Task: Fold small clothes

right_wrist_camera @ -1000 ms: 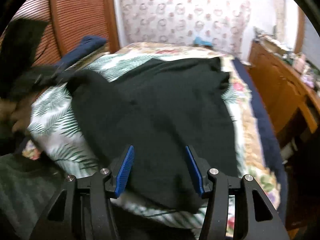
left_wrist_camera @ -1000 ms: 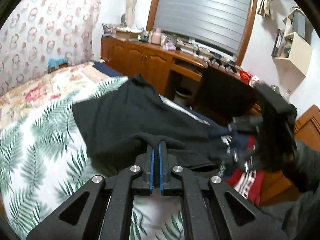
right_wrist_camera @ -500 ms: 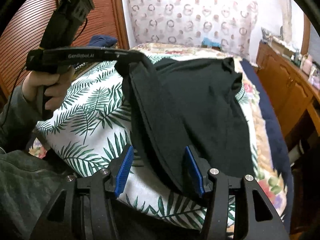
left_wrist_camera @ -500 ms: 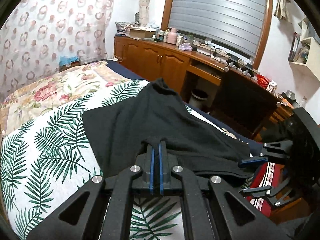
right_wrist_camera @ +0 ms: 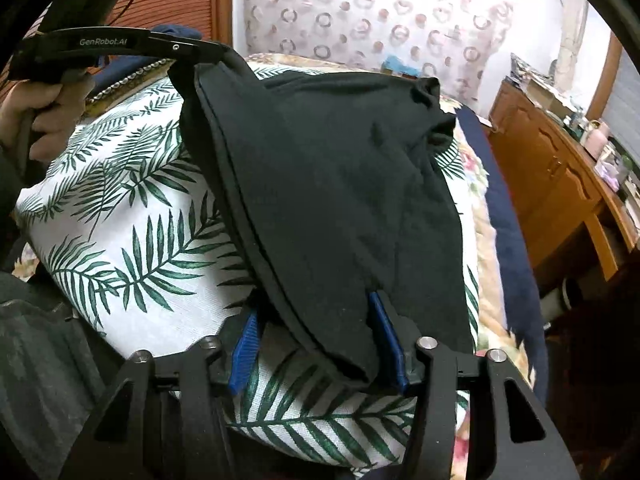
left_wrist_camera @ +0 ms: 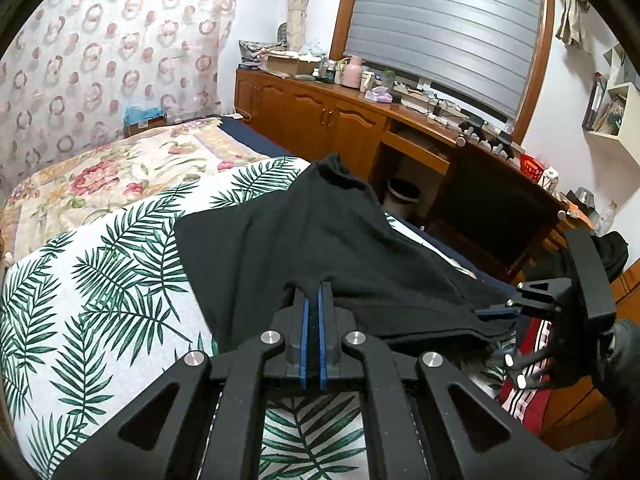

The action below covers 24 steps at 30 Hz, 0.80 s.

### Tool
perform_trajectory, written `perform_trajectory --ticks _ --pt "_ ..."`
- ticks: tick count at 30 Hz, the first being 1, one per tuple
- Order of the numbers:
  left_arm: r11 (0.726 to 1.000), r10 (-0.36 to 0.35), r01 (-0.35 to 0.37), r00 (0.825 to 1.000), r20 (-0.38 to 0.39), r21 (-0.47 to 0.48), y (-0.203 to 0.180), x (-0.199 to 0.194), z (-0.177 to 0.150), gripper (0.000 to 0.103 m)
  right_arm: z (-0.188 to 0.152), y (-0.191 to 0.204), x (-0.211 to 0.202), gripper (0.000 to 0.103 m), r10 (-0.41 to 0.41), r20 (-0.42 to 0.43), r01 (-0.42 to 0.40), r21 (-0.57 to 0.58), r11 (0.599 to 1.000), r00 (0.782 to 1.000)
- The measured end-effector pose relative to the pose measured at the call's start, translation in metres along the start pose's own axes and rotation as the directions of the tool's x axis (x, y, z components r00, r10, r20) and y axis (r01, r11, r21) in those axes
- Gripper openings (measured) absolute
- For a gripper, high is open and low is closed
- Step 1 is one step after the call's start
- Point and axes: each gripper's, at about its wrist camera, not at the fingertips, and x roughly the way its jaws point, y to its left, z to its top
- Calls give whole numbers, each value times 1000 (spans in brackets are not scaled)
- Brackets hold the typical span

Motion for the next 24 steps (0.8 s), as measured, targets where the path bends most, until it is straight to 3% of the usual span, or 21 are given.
perform_trajectory --ticks 1,4,9,15,19,24 --pt "1000 1 -1 1000 3 1 1 -2 0 4 1 -1 1 27 -14 -1 14 -7 1000 1000" --pt "1000 11 -11 1000 21 -2 6 -11 2 4 8 -11 -9 12 -6 39 6 -11 1000 999" --pt "999 47 -46 997 62 -20 22 -23 13 4 50 -27 -31 10 -41 166 46 -21 999 985" --pt "993 101 -97 993 67 -62 57 -13 33 4 112 -41 -22 10 -60 273 79 -60 995 960" --pt "988 129 -125 990 49 -89 78 4 46 4 149 -56 4 10 -34 278 51 -56 997 960" --pt "985 137 -136 991 6 -110 99 29 54 4 169 -75 38 10 6 234 4 -42 999 972"
